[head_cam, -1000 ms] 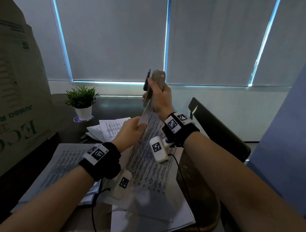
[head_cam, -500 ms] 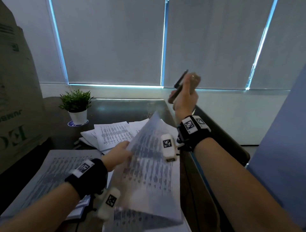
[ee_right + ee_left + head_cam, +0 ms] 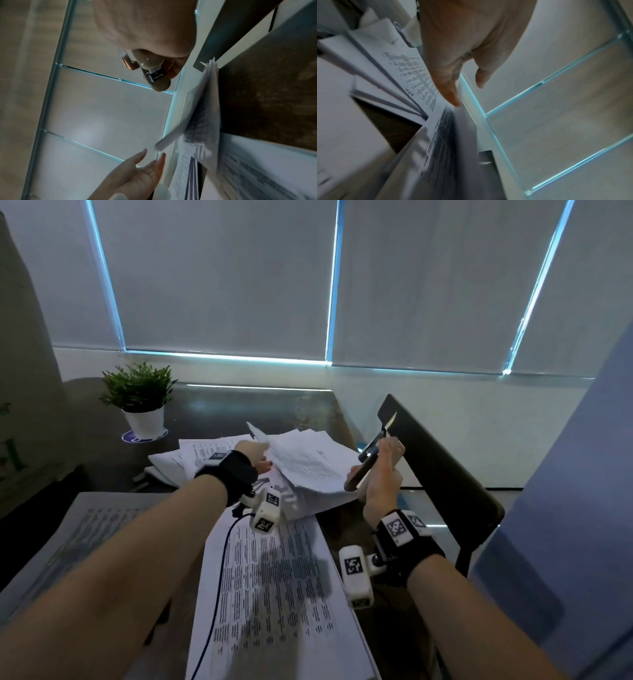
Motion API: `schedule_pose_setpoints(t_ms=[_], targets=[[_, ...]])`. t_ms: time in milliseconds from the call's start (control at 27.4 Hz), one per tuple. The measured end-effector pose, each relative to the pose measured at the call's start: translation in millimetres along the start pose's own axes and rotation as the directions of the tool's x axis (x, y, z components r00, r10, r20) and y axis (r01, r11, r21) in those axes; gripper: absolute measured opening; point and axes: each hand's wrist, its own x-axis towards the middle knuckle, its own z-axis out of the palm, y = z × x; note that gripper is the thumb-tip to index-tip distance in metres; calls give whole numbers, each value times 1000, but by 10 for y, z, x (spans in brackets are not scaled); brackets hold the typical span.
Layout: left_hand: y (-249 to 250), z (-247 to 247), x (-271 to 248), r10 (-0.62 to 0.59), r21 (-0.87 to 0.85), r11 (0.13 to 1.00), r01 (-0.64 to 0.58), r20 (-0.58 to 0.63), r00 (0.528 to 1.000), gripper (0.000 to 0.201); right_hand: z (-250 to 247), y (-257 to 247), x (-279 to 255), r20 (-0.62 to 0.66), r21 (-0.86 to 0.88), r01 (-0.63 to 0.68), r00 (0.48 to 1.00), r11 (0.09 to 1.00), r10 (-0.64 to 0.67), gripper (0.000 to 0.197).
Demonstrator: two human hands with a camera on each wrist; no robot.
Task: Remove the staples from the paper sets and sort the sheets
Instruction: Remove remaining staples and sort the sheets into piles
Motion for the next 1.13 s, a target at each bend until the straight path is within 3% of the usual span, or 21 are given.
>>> schedule_pose_setpoints(t_ms=[110,183,292,366,439,512,585,731,804,914,987,1060,1133], targets=[[-150,-370,-209,-85,50,995,85,-4,996,5,125,112,-179,97,16,-178,980,984,176,52],[-324,-667,-381,-124,191,973,133,-56,991,6,225,277,-328,197,49,-340,925,939,325,48],[-688,-1038,-639,-180,397,890,224,-147,973,24,294,633,-484,313,67,-548,805,834,504,48],[-864,-1121,-729,-240,480,830,284,-153,959,22,258,877,-555,309,89,-589,783,803,540,45],[-930,-1117,-743,-199,596,759,264,-174,964,24,206,1016,-629,320,62,-565,792,822,520,47],[-919,-1061,-749,-151,725,663,188,-116,982,43,154,1067,-663,331,57,-538,805,841,493,51],[-873,-986,-822,-147,826,546,141,-72,987,49,130,1082,-661,340,-19,-495,814,869,471,53],[-895,-887,-788,-116,895,434,101,-56,992,58,127,1076,-670,395,-212,-409,795,887,461,57],[-898,-844,-812,-103,903,411,126,-91,990,72,115,1080,-678,368,-214,-374,825,902,430,54],[-916,-818,-811,-110,833,516,198,-165,980,107,81,1109,-602,263,-202,-274,910,940,321,50],[-918,-831,-786,-116,810,550,202,-166,979,115,52,1126,-530,205,-148,-263,935,953,290,46],[-959,-851,-760,-96,849,496,183,-156,983,108,41,1140,-495,249,-99,-300,916,949,316,43],[-992,-838,-783,-51,915,379,141,-131,990,98,49,1161,-490,291,-110,-305,900,946,324,44]])
